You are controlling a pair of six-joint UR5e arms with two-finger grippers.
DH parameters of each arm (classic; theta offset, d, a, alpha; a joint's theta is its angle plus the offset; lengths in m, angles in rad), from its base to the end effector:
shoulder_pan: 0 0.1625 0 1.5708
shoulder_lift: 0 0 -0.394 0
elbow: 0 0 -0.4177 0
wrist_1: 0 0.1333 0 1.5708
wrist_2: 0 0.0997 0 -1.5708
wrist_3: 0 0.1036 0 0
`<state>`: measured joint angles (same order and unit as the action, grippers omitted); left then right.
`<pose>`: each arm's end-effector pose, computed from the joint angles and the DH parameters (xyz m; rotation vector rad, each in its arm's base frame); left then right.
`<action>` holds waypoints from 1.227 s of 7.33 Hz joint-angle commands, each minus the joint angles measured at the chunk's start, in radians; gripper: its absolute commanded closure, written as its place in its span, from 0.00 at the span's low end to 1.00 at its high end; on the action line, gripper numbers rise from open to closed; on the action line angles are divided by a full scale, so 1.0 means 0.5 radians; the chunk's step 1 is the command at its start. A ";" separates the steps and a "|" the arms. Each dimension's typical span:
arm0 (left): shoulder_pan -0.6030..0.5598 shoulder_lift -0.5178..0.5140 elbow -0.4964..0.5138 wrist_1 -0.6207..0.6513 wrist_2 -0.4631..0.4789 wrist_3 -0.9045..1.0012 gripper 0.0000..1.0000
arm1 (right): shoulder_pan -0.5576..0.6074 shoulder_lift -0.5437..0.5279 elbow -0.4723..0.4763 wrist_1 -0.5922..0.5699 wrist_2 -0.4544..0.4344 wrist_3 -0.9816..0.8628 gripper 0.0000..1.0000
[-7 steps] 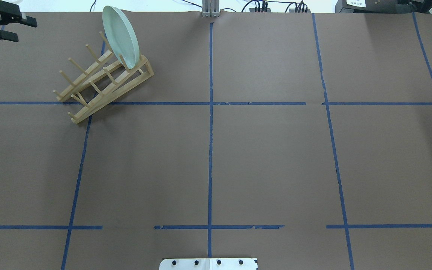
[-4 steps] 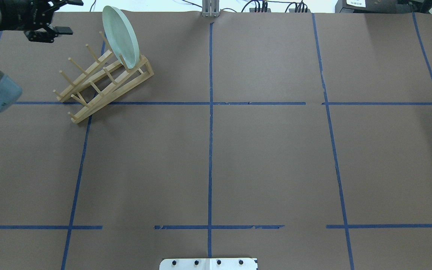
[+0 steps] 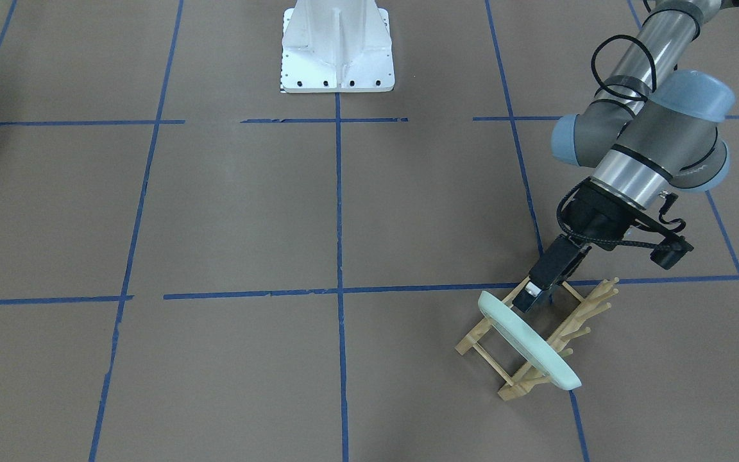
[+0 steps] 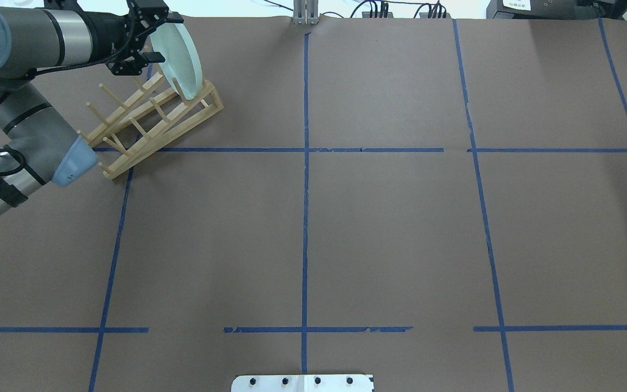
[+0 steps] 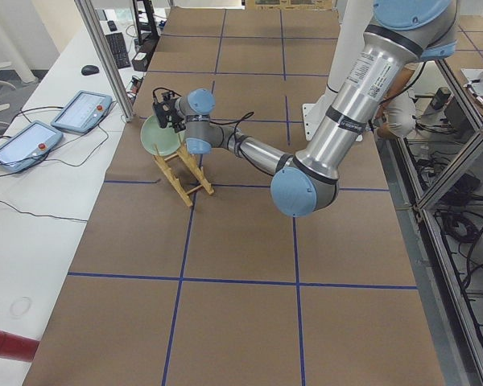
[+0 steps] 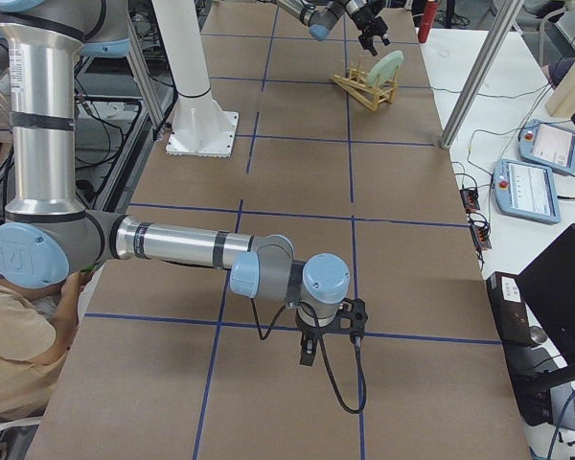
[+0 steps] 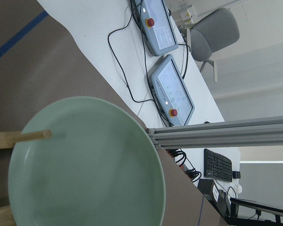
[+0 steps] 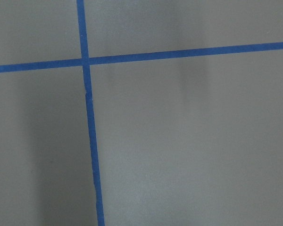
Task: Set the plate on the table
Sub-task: 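Move the left gripper to the pale green plate's rim in the rack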
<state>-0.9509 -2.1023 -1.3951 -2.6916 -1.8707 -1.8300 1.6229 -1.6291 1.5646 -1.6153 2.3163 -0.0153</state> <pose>0.3226 -0.6287 0.2667 0.2754 1.5022 -0.7545 0.0882 -0.4808 0.6693 -0.0788 -0.7480 0.0757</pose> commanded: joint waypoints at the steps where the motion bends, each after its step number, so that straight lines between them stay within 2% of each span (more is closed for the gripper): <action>1: -0.003 -0.032 0.007 0.128 0.008 0.055 0.08 | 0.000 0.000 0.000 0.000 0.000 0.000 0.00; 4: -0.025 -0.035 0.011 0.128 0.051 0.067 0.25 | 0.000 0.000 0.000 0.000 0.000 0.000 0.00; 8: -0.025 -0.081 0.032 0.155 0.109 0.070 0.36 | 0.000 0.000 0.000 0.000 0.000 0.000 0.00; 9: -0.025 -0.081 0.035 0.155 0.109 0.073 0.61 | 0.000 0.000 0.000 0.000 0.000 0.000 0.00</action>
<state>-0.9641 -2.1400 -1.3814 -2.6176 -1.8201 -1.7949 1.6229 -1.6291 1.5647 -1.6153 2.3163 -0.0154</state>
